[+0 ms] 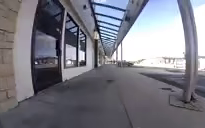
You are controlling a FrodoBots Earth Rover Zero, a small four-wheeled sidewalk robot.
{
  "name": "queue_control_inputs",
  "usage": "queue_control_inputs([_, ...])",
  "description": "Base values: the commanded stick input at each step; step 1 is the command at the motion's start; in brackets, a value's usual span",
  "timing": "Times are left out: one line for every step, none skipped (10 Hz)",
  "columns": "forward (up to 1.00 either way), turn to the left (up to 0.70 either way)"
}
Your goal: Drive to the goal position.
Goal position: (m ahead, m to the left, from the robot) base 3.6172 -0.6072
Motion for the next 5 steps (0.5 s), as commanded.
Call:
queue_control_inputs([0.85, 0.00])
queue_control_inputs([0.85, -0.27])
queue_control_inputs([0.85, -0.23])
queue_control_inputs([0.85, -0.14])
queue_control_inputs([0.85, -0.05])
